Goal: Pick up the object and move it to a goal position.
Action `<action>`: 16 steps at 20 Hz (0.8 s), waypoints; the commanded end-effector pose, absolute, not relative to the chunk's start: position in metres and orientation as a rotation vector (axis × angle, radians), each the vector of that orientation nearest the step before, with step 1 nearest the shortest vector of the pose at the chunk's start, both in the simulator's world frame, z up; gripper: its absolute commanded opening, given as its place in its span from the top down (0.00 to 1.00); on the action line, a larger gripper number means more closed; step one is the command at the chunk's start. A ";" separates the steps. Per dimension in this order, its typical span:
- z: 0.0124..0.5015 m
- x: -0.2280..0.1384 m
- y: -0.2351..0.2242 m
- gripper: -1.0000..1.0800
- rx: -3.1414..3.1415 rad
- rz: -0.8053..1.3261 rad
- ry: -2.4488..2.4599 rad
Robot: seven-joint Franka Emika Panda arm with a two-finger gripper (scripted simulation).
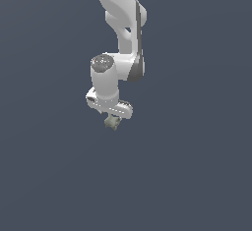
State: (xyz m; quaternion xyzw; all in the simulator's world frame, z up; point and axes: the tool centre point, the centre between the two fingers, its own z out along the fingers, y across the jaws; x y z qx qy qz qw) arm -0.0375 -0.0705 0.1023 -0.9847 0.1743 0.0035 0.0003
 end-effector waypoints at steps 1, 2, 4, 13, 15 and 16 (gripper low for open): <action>0.095 -0.040 -0.071 0.04 -3.085 0.004 0.592; 0.093 -0.041 -0.071 0.04 -3.083 0.002 0.603; 0.091 -0.041 -0.071 0.04 -3.080 0.001 0.618; 0.078 -0.042 -0.071 0.04 -3.081 0.002 0.617; 0.069 -0.042 -0.071 0.04 -3.080 0.002 0.618; 0.064 -0.043 -0.071 0.04 -3.080 0.001 0.619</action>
